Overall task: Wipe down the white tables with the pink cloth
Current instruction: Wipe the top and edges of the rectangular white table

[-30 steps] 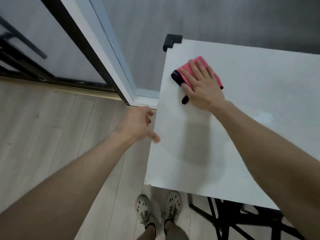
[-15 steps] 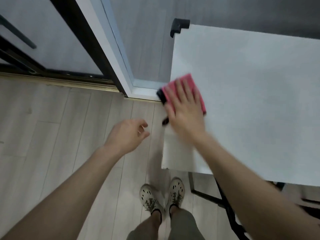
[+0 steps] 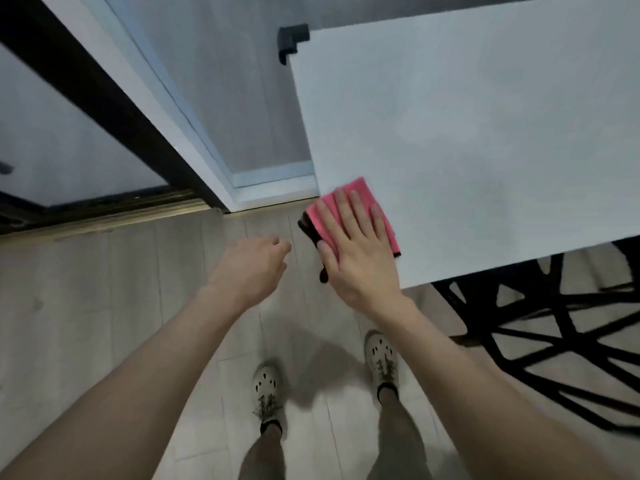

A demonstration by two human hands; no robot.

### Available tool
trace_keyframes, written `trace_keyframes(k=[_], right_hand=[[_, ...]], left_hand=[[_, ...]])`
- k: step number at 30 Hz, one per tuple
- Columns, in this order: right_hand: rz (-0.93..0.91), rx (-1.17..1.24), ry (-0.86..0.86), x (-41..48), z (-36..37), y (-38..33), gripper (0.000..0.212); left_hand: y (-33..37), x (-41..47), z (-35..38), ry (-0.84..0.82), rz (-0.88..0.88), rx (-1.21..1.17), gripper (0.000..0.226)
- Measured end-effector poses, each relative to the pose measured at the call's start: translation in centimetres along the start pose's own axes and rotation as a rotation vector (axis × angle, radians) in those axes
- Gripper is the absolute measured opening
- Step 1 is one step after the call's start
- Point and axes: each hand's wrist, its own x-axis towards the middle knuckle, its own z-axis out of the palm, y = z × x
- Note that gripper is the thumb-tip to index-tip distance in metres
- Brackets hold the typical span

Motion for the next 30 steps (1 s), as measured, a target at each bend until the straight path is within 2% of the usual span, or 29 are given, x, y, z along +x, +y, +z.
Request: trace_keyframes(k=[3, 6, 10, 12, 15, 18, 21, 25, 27, 30], right_hand=[[0.148, -0.054, -0.017, -8.0, 0.5, -1.3, 0.065], [0.266, -0.027, -0.022, -2.1, 0.1, -3.0, 0.066], [0.272, 0.018, -0.047, 6.0, -0.2, -2.5, 0.069], [0.245, 0.039, -0.046, 3.0, -0.1, -1.6, 0.068], [0.233, -0.013, -0.016, -6.4, 0.1, -0.2, 0.066], [0.187, -0.065, -0.113, -10.4, -0.6, 2.0, 0.068], [0.158, -0.064, -0.155, -4.7, -1.7, 4.9, 0.071], [0.220, -0.032, -0.163, 8.8, -2.9, 8.1, 0.074], [0.144, -0.047, -0.132, 9.9, -2.6, 7.9, 0.071], [-0.291, -0.100, -0.098, 3.7, -1.4, 7.8, 0.066]], left_hand=[[-0.4, 0.1, -0.1, 0.019, 0.128, 0.057, 0.029], [-1.7, -0.3, -0.3, 0.016, 0.186, 0.088, 0.031], [-3.9, -0.2, -1.1, 0.063, 0.182, 0.110, 0.033], [-4.2, 0.5, -2.0, 0.103, 0.181, 0.093, 0.035], [-2.1, 1.5, -3.3, 0.203, 0.215, 0.015, 0.041], [0.8, 2.7, -4.0, 0.223, 0.293, -0.088, 0.055], [1.5, 3.7, -3.7, 0.225, 0.267, -0.131, 0.065], [0.9, 4.5, -3.3, 0.259, 0.177, -0.241, 0.061], [0.9, 5.3, -3.7, 0.277, 0.105, -0.288, 0.065], [0.9, 7.4, -4.9, 0.163, 0.002, -0.359, 0.101]])
